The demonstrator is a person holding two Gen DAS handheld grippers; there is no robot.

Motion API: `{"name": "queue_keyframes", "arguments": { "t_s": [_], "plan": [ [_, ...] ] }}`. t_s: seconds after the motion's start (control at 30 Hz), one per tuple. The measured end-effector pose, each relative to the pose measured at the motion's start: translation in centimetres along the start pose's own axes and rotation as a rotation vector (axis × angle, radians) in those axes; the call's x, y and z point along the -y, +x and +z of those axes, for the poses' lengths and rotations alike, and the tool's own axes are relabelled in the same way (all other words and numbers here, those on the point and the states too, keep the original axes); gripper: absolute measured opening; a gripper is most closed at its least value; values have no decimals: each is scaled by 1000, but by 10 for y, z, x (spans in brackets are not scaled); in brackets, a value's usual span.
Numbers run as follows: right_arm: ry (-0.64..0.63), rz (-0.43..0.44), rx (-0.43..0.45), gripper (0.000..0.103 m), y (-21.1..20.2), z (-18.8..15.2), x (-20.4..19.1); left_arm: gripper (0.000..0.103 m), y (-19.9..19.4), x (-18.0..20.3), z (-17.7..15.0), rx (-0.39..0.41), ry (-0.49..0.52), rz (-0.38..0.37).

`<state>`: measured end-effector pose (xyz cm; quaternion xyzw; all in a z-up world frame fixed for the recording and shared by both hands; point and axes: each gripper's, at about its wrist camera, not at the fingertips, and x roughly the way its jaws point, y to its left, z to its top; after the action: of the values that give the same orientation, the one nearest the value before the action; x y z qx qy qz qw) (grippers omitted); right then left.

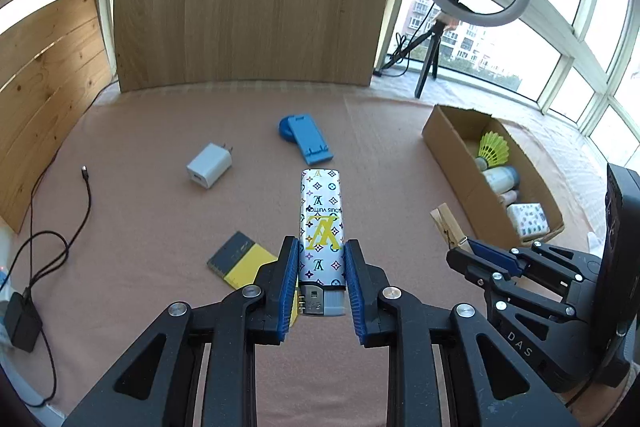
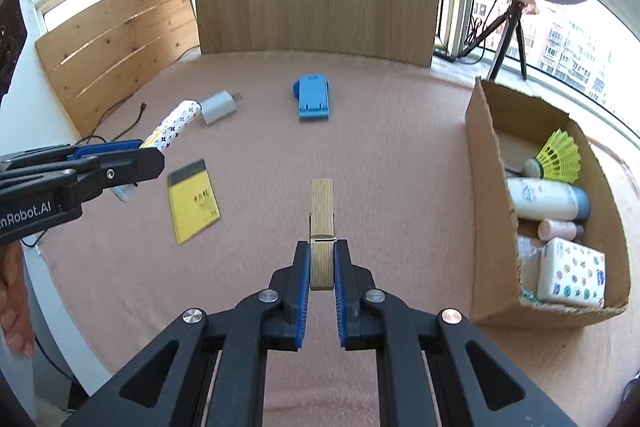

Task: Organize objects
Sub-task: 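Carry the clothespin and lighter in both grippers over the cardboard box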

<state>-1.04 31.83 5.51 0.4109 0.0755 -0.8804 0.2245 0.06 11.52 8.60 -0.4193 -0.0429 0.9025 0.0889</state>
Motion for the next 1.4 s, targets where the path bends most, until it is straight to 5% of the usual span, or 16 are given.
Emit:
{"name": "queue_keyframes", "arguments": {
  "t_s": [0.27,0.67,1.4],
  "plan": [
    [-19,-9,135,10,-40,41,-8,25,-28,11,26,70,18,9],
    [5,-13,161,10,-52,39,20,25,-14,50,37,60,69,-9],
    [162,-111,169,10,-80,4,151,25,59,202,69,-4,237,-143]
  ]
}}
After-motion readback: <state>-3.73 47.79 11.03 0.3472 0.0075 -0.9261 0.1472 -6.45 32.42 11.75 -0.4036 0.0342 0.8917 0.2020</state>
